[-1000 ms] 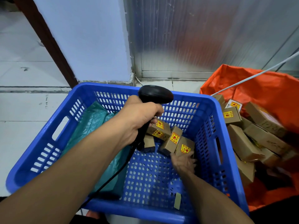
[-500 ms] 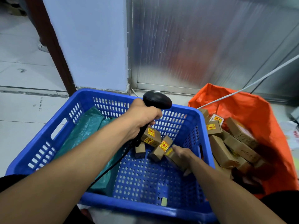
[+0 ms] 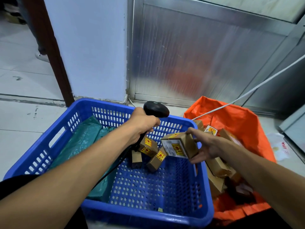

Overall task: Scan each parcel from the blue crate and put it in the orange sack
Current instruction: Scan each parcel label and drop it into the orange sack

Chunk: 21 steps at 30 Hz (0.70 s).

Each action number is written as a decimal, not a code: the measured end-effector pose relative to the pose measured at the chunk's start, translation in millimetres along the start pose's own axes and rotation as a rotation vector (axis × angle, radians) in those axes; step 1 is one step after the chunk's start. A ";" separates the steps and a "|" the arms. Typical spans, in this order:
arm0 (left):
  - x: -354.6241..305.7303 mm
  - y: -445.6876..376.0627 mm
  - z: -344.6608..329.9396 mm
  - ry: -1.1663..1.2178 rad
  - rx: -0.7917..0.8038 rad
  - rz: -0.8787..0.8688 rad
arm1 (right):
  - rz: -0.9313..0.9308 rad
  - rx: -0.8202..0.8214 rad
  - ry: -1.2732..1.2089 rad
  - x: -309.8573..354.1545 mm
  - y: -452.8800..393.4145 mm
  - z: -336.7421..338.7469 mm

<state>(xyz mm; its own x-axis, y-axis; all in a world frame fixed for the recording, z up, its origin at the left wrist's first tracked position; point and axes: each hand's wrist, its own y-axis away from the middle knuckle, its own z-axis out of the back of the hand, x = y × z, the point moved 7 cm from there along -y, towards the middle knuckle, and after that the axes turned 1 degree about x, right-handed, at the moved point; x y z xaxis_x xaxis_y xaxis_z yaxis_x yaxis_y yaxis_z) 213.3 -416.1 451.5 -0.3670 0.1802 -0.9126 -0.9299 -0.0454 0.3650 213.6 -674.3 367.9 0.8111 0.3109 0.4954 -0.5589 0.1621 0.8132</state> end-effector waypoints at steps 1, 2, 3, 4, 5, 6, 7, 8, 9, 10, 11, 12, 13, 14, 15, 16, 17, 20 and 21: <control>-0.6 -0.5 -0.1 -0.003 -0.001 -0.004 | 0.010 0.010 -0.014 3.7 7.5 4.3; -0.9 -1.6 -0.7 -0.005 -0.002 -0.009 | 0.017 0.020 -0.030 6.5 15.4 8.2; -1.6 -2.2 -1.0 -0.006 -0.004 -0.015 | 0.024 0.027 -0.048 9.1 22.8 11.9; -2.6 -2.9 -1.0 -0.006 -0.006 -0.021 | 0.031 0.034 -0.060 11.6 29.9 15.4; -3.5 -3.0 -1.3 -0.005 -0.007 -0.027 | 0.039 0.039 -0.075 13.4 35.4 19.2; -4.3 -3.3 -1.7 -0.004 -0.008 -0.032 | 0.049 0.043 -0.089 14.8 41.1 23.0; -5.0 -3.1 -1.8 -0.004 -0.009 -0.036 | 0.060 0.047 -0.105 15.8 45.9 25.8; -5.3 -3.0 -2.0 -0.007 -0.009 -0.040 | 0.072 0.052 -0.120 16.3 50.7 28.2; -5.2 -2.5 -2.5 -0.012 -0.007 -0.043 | 0.083 0.062 -0.138 16.5 54.6 30.4; -4.6 -2.8 -3.1 -0.016 -0.006 -0.047 | 0.094 0.071 -0.159 16.1 57.1 32.6; -3.9 -2.9 -3.6 -0.017 -0.004 -0.050 | 0.104 0.087 -0.183 15.4 59.5 33.7; -2.7 -4.0 -4.3 -0.018 -0.005 -0.052 | 0.111 0.102 -0.205 14.3 60.6 34.3; -1.7 -5.0 -4.9 -0.020 -0.006 -0.052 | 0.115 0.120 -0.238 12.9 60.5 34.2; -0.6 -6.8 -5.5 -0.019 -0.009 -0.052 | 0.121 0.136 -0.285 11.6 59.4 33.4; 0.2 -7.5 -6.1 -0.014 -0.010 -0.051 | 0.127 0.153 -0.347 10.3 57.3 32.2; 1.1 -8.4 -7.1 -0.007 -0.010 -0.050 | 0.137 0.171 -0.409 9.3 54.9 30.7; 1.9 -9.5 -7.8 -0.002 -0.008 -0.048 | 0.148 0.188 -0.465 9.0 52.4 28.5; 3.8 -12.1 -9.9 0.016 0.010 -0.039 | 0.179 0.208 -0.560 9.6 45.0 22.5; 3.5 -12.3 -10.5 0.021 0.011 -0.041 | 0.187 0.211 -0.585 10.4 43.3 20.5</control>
<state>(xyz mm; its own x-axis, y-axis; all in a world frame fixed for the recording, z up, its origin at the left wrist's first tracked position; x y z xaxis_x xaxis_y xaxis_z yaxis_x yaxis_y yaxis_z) 223.3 -425.2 441.9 -0.3293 0.1607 -0.9304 -0.9438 -0.0274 0.3293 201.4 -683.2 414.5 0.6966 -0.2548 0.6706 -0.7024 -0.0519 0.7099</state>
